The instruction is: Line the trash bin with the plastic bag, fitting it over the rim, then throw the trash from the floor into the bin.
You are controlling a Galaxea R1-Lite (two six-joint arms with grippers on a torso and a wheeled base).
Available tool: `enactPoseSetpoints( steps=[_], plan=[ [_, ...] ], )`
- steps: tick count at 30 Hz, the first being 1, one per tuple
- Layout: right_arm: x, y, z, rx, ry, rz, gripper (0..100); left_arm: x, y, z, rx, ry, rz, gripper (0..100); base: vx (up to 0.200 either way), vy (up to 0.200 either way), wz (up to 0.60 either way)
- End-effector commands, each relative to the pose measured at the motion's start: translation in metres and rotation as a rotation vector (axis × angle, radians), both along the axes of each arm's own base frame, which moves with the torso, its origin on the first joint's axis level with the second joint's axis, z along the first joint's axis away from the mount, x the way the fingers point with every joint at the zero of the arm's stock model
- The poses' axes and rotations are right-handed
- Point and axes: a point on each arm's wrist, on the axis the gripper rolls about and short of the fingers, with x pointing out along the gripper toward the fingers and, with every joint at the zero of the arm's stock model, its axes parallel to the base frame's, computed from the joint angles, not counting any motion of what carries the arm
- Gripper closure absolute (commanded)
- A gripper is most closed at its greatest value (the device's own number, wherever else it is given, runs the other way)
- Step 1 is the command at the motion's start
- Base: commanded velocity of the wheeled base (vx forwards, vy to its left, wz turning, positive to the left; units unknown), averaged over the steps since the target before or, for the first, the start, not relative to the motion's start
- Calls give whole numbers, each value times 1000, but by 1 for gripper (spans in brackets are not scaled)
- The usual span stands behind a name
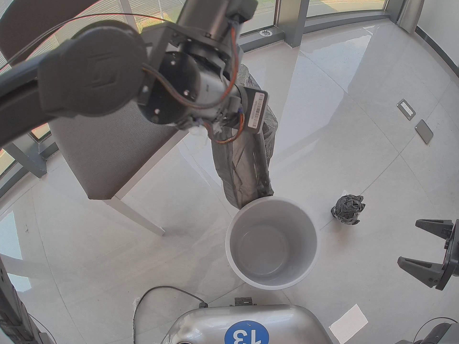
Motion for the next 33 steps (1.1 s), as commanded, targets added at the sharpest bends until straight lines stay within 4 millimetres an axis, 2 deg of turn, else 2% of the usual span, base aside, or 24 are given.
enactPoseSetpoints(
  steps=[1, 6, 13, 20, 23, 27, 29, 33],
  plan=[
    [-5, -1, -9, -52, -15, 23, 0, -57, 59, 55, -250, -75, -66, 100, 0, 0, 0],
    [-5, 0, -12, -60, -3, 34, 0, -49, 72, 20, -247, -232, -61, 100, 0, 0, 0],
    [-6, 2, -23, -82, 30, 80, 0, -63, 60, 10, -290, -189, -115, 100, 0, 0, 0],
    [-8, 1, -32, -137, 40, 101, 0, -80, 55, 17, -350, -228, -201, 100, 0, 0, 0],
    [-9, 1, -33, -158, 34, 109, 0, -78, 54, 8, -346, -216, -217, 100, 0, 0, 0],
    [-9, 1, -33, -160, 29, 107, 0, -76, 50, 11, -374, -244, -231, 100, 0, 0, 0],
    [-9, 1, -32, -159, 25, 104, 0, -75, 46, 17, -392, -259, -239, 100, 0, 0, 0],
    [-7, 1, -31, -161, 29, 103, 0, -87, 40, 39, -449, -300, -275, 100, 0, 0, 0]
  ],
)
